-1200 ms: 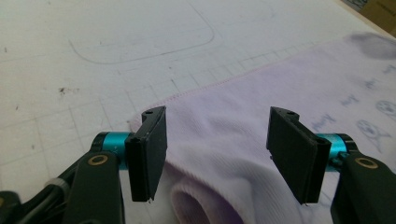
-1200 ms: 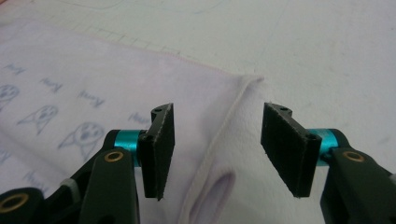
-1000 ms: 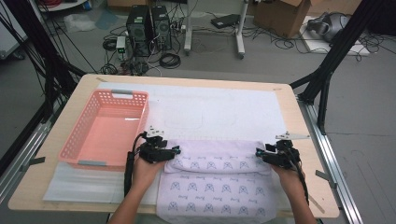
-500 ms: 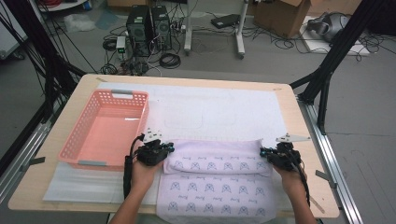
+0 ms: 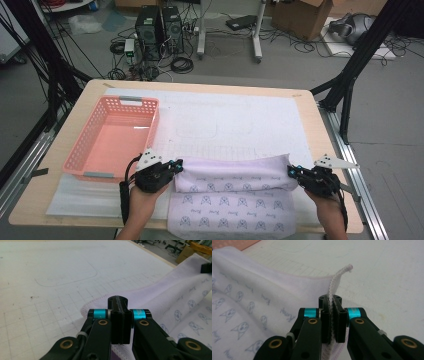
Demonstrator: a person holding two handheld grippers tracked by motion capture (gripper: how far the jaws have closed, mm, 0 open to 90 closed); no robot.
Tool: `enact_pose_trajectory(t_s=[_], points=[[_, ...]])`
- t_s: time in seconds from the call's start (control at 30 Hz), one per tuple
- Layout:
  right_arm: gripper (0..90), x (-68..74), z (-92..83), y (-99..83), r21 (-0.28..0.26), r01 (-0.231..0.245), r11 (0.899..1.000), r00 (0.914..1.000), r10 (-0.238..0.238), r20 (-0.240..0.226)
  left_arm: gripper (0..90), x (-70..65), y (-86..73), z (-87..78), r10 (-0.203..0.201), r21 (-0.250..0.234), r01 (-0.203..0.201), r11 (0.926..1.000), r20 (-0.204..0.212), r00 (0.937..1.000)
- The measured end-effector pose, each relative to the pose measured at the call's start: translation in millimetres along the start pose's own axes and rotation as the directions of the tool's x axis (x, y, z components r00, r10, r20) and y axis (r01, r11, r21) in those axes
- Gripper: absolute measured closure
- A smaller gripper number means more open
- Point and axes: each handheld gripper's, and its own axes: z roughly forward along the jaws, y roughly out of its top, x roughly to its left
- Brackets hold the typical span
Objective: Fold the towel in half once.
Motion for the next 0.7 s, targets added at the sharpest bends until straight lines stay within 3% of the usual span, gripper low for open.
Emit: enact_pose_trajectory(t_s=[0.17, 0.33, 0.43, 0.6, 0.7], points=[[86.5, 4.7, -8.3, -10.9, -0.012, 0.006, 1.000, 1.0000, -0.006, -0.003, 89.7, -5.9, -4.1, -7.9, 0.014, -0.001, -0.014, 0.9999, 0.013, 0.9998], [86.4, 12.5, -23.9, -20.6, -0.009, 0.013, 1.000, 0.9990, -0.014, -0.042, 89.7, -14.1, -16.6, -20.2, 0.029, 0.017, -0.030, 0.9994, 0.043, 0.9986], [86.5, 17.1, -31.2, -29.9, -0.009, 0.024, 1.000, 0.9988, -0.025, -0.042, 89.6, -13.4, -26.2, -24.5, 0.017, 0.028, -0.019, 0.9994, 0.063, 0.9979], [86.3, 25.6, -37.4, -44.6, 0.009, 0.043, 0.999, 0.9944, -0.042, -0.097, 89.6, -10.0, -34.7, -34.6, -0.003, 0.026, 0.002, 0.9997, 0.044, 0.9990], [84.3, 27.6, -36.7, -46.4, 0.027, 0.058, 0.998, 0.9919, -0.054, -0.115, 89.5, -12.7, -36.9, -32.6, 0.008, 0.034, -0.010, 0.9994, 0.040, 0.9992]])
